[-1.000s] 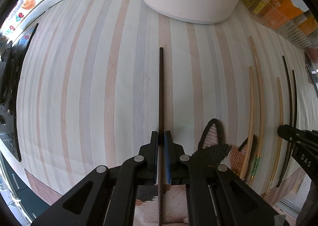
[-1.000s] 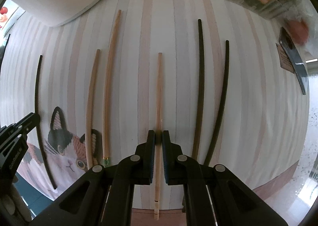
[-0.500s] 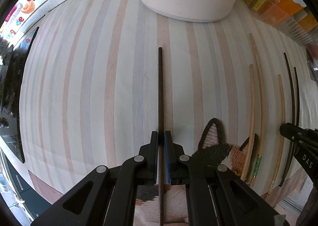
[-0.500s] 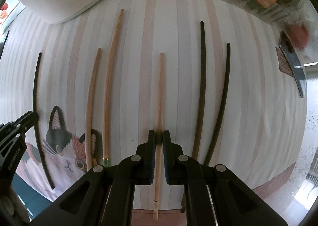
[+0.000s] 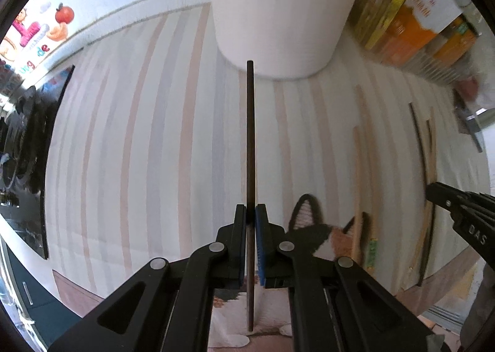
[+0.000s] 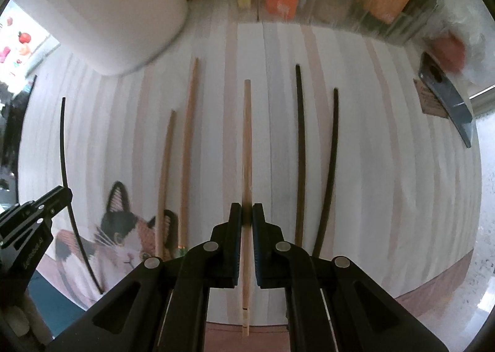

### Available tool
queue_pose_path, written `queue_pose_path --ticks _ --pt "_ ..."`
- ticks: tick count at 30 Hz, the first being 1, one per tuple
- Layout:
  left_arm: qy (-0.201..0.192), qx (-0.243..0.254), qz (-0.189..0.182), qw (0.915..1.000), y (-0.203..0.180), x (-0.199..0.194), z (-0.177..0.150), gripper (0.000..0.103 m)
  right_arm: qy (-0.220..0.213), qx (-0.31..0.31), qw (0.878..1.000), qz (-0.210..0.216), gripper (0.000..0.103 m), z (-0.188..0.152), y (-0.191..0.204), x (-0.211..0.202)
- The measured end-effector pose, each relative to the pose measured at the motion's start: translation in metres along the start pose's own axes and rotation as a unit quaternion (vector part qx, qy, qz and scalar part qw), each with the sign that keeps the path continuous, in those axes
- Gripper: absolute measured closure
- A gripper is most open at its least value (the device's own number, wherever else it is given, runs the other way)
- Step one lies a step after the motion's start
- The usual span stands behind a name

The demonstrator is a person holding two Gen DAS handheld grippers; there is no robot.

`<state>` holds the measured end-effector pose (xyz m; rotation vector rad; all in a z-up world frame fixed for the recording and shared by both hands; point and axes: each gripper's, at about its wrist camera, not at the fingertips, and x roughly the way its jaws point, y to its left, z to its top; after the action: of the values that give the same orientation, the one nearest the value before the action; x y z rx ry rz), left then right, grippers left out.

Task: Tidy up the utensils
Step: 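Lift both held chopsticks and carry them over the beige holder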

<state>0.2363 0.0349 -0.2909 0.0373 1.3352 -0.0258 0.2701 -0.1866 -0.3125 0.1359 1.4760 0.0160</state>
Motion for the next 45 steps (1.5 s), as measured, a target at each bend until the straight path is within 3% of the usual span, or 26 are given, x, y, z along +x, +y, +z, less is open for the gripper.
queue_pose_path --ticks 11,18,26,32,36,41,45 --pt "-0.082 -0.004 -0.021 0.9964 0.005 -0.072 0.013 0.100 -0.082 0.004 0.996 0.037 0.096 0.005 -0.011 -0.059" --pt "-0.162 -0.010 -0.051 0.9854 0.006 -0.141 0.036 0.100 -0.150 0.010 0.987 0.062 0.096 0.024 -0.002 -0.118" --pt "-0.251 -0.016 -0.111 0.9614 0.019 -0.225 0.088 0.100 -0.256 0.021 0.960 0.108 0.096 0.068 0.012 -0.211" --pt "-0.308 -0.007 -0.098 0.9461 0.025 -0.272 0.141 0.100 -0.337 0.021 0.932 0.131 0.096 0.118 0.025 -0.276" --pt "-0.311 -0.007 -0.081 0.9471 0.032 -0.271 0.179 0.100 -0.369 0.021 0.920 0.132 0.096 0.154 0.040 -0.292" --pt "-0.283 -0.011 -0.064 0.9568 0.041 -0.242 0.222 0.100 -0.399 0.022 0.907 0.129 0.096 0.196 0.059 -0.293" --pt "-0.254 -0.014 -0.062 0.9650 0.045 -0.214 0.237 0.100 -0.412 0.007 0.903 0.121 0.096 0.223 0.077 -0.277"
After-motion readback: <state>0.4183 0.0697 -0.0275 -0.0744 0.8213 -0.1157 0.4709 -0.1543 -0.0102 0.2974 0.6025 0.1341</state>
